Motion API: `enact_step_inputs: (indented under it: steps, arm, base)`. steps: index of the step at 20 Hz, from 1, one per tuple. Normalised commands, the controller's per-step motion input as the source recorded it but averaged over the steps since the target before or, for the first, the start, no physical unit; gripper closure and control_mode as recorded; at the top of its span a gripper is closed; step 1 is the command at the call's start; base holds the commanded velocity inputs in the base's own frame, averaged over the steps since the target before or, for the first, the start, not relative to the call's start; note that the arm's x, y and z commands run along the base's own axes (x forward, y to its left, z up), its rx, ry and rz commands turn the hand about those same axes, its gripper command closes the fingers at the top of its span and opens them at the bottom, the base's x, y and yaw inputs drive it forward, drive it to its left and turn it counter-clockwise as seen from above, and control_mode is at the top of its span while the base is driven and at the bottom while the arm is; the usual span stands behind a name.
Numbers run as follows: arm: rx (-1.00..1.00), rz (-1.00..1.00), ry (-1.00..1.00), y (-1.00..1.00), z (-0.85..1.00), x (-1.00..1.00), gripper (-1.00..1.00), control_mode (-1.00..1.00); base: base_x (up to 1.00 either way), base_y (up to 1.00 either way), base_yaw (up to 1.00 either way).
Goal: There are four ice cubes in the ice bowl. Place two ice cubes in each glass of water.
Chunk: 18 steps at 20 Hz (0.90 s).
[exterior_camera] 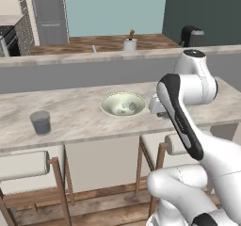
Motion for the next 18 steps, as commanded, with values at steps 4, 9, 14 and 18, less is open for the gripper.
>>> enact_step_inputs:
  steps: [4,9,14,18]
  arm:
    - [0.03,-0.01,0.00,-0.15,-0.25,-0.48,-1.00,-1.00]
    - [0.00,-0.01,0.00,-0.07,-0.20,-0.35,-1.00,-1.00]
    - [0.00,-0.01,0.00,-0.08,-0.17,-0.29,-1.00,-1.00]
    - [0.01,0.00,-0.01,-0.07,-0.14,-0.26,-1.00,-1.00]
  base:
    - [0.00,0.00,0.00]
    - [0.00,0.00,0.00]
    - [0.00,0.00,0.00]
    - [0.00,0.00,0.00]
